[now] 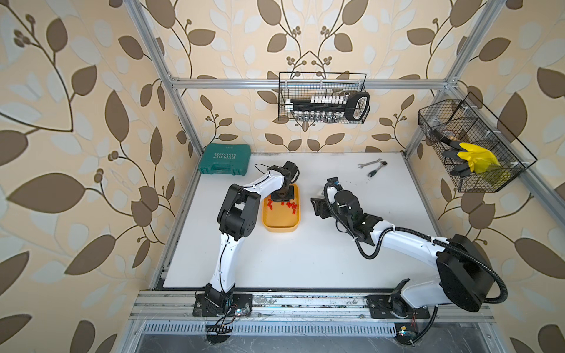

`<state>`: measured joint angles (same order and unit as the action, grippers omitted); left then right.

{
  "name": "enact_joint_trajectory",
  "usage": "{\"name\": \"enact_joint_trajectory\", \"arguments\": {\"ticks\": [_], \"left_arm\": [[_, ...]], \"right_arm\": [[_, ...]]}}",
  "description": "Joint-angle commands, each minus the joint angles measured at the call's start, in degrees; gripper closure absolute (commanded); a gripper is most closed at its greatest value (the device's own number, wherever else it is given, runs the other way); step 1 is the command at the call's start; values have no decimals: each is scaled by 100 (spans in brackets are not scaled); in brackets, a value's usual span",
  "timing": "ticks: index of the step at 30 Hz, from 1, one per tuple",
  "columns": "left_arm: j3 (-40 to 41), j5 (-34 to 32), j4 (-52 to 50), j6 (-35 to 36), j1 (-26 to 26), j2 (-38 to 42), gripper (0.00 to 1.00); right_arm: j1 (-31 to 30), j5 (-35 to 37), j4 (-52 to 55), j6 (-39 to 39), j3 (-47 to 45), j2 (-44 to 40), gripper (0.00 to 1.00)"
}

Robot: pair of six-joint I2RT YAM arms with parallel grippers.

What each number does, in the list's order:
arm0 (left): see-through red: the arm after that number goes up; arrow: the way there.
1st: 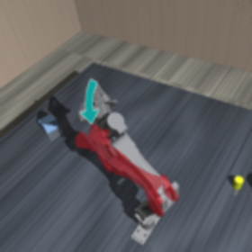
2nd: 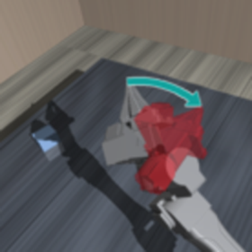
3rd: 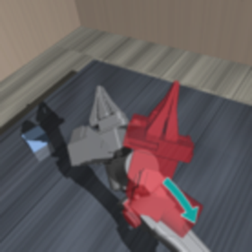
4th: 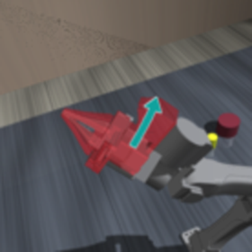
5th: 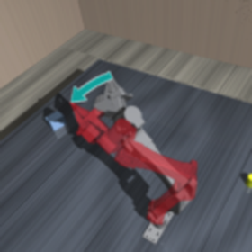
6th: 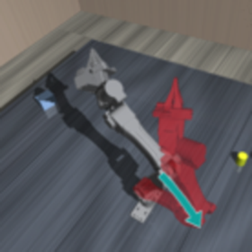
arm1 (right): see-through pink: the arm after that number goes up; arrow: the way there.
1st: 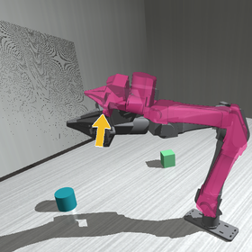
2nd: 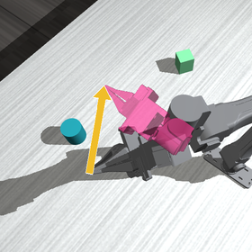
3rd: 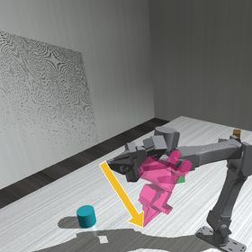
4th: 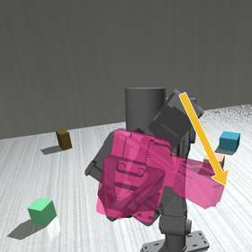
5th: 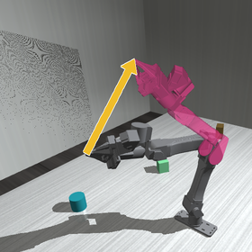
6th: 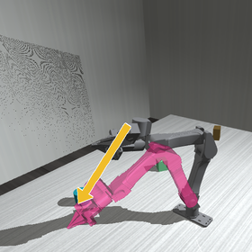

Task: Cover the protruding screws with screw protection sleeves
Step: Pick up the screw protection sleeve from the storage box.

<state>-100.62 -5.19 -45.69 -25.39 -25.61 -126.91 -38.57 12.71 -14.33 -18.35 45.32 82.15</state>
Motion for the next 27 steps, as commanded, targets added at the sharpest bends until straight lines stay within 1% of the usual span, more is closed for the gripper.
{"name": "enact_joint_trajectory", "arguments": {"ticks": [1, 9, 20, 27], "left_arm": [[19, -197, -141, 52, -76, 40, 83], [-15, -226, -93, 51, -76, 84, 84], [14, -210, 130, 65, -75, 839, 85], [178, 8, 350, 12, -76, 1347, 86]], "right_arm": [[-28, 91, 35, 29, -97, -164, 22], [-28, 86, 31, 33, -106, -182, 22], [-28, 120, 26, 38, -102, -182, 22], [-28, 219, 57, 54, -112, -236, 22]]}}
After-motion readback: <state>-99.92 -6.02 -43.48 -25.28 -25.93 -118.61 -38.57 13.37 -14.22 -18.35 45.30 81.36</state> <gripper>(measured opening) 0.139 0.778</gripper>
